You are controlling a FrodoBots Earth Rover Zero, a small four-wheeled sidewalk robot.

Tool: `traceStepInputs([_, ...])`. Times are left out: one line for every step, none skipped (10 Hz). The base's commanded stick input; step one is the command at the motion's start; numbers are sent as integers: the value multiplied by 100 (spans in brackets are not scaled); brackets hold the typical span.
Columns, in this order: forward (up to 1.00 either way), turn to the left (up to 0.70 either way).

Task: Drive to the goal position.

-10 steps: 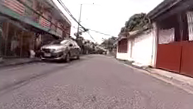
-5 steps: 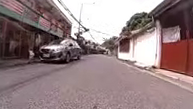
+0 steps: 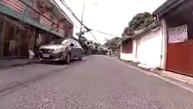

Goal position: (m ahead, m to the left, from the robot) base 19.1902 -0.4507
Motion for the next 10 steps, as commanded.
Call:
traceStepInputs([50, 6])
traceStepInputs([50, 6])
traceStepInputs([50, 6])
traceStepInputs([50, 6])
traceStepInputs([50, 6])
traceStepInputs([50, 6])
traceStepInputs([50, 6])
traceStepInputs([50, 6])
traceStepInputs([50, 6])
traceStepInputs([50, 6])
